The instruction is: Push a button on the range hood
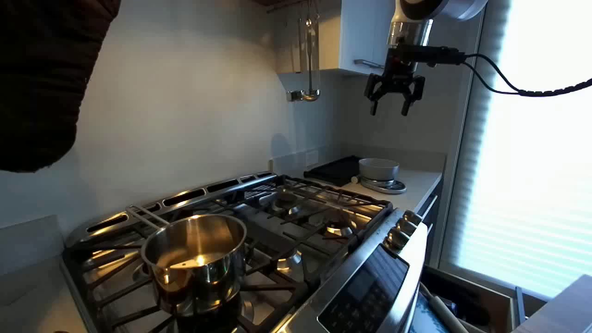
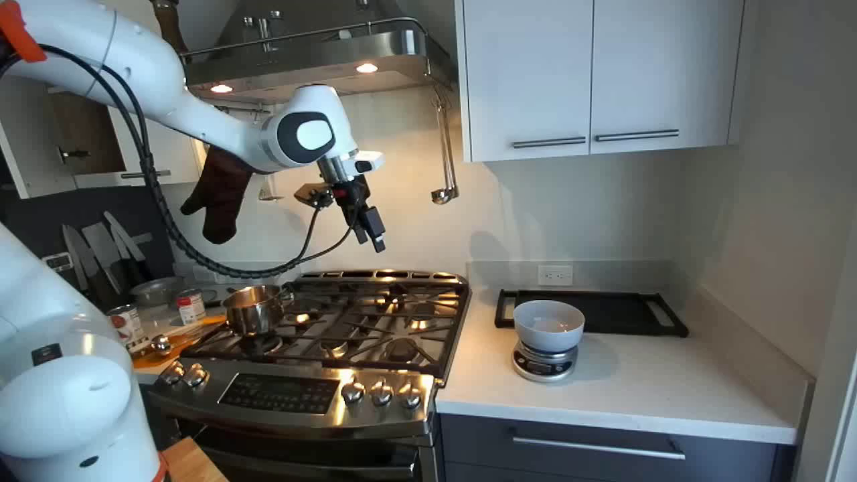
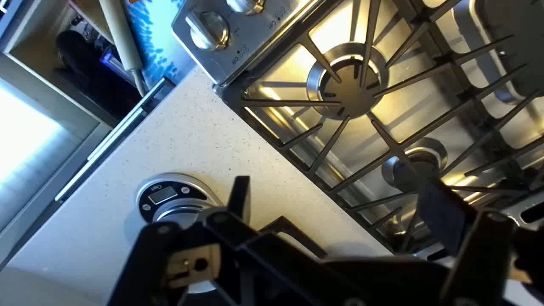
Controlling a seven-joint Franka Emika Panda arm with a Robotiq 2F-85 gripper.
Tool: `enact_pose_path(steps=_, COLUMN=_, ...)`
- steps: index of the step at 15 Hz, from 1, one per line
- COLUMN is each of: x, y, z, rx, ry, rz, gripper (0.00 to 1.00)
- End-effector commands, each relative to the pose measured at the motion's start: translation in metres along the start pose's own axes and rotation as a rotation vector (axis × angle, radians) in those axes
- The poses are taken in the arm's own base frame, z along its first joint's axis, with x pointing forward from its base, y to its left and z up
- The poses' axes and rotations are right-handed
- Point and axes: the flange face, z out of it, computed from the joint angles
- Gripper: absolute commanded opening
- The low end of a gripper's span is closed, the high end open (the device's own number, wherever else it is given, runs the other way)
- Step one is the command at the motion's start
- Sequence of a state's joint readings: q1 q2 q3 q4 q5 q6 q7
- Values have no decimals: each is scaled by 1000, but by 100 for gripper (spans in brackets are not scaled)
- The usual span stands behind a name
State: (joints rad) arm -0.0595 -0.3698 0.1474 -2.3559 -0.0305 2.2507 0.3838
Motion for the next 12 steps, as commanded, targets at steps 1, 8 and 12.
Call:
enact_pose_path(steps=1, x=0, y=0, z=-1, rx=0, ry=-1, rz=0, gripper=100)
enact_pose_path(steps=8, x=0, y=0, z=-1, rx=0, ry=-1, rz=0, gripper=100)
enact_pose_path(steps=12, x=0, y=5, z=-50, rx=72, ry=98, rz=-21, gripper=100)
